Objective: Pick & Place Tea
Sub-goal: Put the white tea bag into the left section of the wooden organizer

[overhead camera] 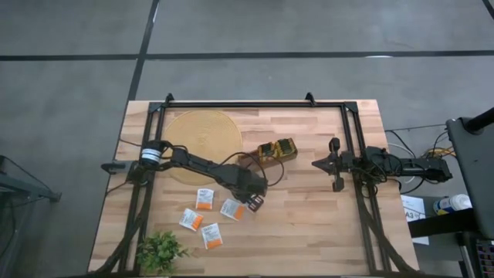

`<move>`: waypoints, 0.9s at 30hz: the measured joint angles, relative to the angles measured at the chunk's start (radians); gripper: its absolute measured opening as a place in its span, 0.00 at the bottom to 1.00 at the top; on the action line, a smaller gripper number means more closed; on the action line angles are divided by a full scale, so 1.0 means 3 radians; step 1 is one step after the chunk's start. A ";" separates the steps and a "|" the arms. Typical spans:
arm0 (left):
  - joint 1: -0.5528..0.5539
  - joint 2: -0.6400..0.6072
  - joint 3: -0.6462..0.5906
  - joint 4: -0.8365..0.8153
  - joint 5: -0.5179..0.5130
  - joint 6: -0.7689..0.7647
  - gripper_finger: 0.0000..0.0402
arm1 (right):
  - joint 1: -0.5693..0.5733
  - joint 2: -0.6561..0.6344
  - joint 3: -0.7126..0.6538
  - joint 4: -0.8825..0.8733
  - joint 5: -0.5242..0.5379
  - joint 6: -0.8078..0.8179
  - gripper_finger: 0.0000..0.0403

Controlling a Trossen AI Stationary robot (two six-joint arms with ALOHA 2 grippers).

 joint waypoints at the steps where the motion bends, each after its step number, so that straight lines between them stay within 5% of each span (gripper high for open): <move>1: 0.0000 -0.0005 0.0020 -0.0044 -0.0031 0.0004 0.00 | -0.0001 0.0000 0.0000 0.0000 0.0000 0.0000 0.02; 16: -0.0001 -0.0145 0.0147 -0.0557 -0.0020 0.0289 0.00 | 0.0000 0.0001 0.0000 0.0000 0.0000 0.0000 0.02; 27: 0.0005 -0.0476 0.0086 -0.0635 -0.0336 0.1069 0.00 | 0.0000 -0.0001 0.0001 0.0001 0.0000 0.0000 0.02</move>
